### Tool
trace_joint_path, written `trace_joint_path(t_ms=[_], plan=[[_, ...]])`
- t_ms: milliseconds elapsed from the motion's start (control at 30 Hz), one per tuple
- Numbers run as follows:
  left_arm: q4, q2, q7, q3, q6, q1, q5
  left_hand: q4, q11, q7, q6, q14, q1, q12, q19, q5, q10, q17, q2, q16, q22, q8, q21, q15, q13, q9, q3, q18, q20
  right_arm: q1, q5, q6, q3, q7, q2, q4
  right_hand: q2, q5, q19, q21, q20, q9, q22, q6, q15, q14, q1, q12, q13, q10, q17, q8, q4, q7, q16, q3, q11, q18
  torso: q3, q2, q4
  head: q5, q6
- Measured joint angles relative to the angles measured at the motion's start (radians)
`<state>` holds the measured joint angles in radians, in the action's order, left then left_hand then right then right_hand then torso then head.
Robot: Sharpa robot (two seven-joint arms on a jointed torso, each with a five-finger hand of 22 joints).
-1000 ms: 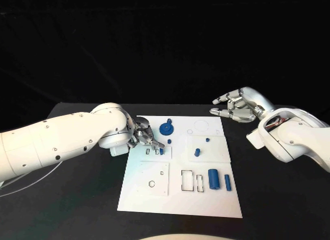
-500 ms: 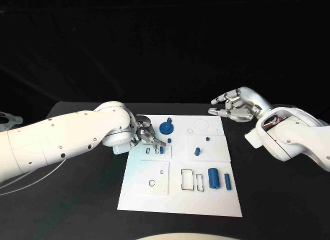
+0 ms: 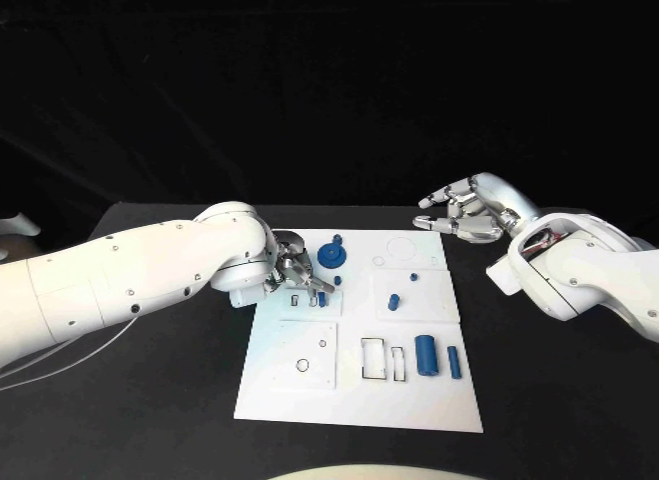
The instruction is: Assemble the parts on the task board
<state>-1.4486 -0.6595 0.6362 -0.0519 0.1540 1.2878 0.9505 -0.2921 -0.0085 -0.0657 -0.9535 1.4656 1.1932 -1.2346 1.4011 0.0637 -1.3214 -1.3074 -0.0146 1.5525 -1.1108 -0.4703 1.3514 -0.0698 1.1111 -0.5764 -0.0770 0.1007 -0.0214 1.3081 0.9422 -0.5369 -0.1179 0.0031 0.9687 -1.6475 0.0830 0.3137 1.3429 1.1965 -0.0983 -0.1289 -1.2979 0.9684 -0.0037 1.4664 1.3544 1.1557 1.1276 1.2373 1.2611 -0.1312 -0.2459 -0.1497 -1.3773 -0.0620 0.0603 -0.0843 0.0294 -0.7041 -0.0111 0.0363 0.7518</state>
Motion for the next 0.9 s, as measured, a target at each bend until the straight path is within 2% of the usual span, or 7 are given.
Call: trace_joint_path(t_ms=[667,900], plan=[[0.015,0.017,0.006,-0.001,0.037,0.0,0.012,0.004,0.0,0.004,0.004,0.0,0.006,-0.008,0.0,0.0,0.0,0.0,-0.006,0.0,-0.005,-0.009,0.004,0.0,0.01,-0.013,0.01,0.0,0.0,-0.004,0.001,0.004,0.0,-0.001,-0.009,0.002,-0.005,0.0,0.0,-0.006,0.0,0.001,0.004,0.0,0.0,0.0,-0.005,-0.004,-0.002,0.0,-0.002,0.0,-0.004,0.0,0.0,-0.004,0.0,0.0,-0.0002,0.0,-0.0032,-0.004,0.008],[0.016,0.018,0.007,-0.001,0.043,0.0,0.016,0.003,0.0,0.004,0.004,0.0,0.019,-0.008,0.0,0.0,0.0,0.0,-0.015,0.0,-0.006,-0.013,0.004,0.0,0.011,-0.019,0.02,0.0,0.0,-0.005,0.003,0.005,0.0,-0.002,-0.009,0.002,-0.005,0.0,0.0,-0.006,0.0,0.001,0.004,0.0,0.0,0.0,-0.005,-0.004,-0.002,0.0,-0.002,0.0,-0.004,0.0,0.0,-0.004,0.0,0.0,-0.0006,0.0,-0.0038,-0.005,0.012]])
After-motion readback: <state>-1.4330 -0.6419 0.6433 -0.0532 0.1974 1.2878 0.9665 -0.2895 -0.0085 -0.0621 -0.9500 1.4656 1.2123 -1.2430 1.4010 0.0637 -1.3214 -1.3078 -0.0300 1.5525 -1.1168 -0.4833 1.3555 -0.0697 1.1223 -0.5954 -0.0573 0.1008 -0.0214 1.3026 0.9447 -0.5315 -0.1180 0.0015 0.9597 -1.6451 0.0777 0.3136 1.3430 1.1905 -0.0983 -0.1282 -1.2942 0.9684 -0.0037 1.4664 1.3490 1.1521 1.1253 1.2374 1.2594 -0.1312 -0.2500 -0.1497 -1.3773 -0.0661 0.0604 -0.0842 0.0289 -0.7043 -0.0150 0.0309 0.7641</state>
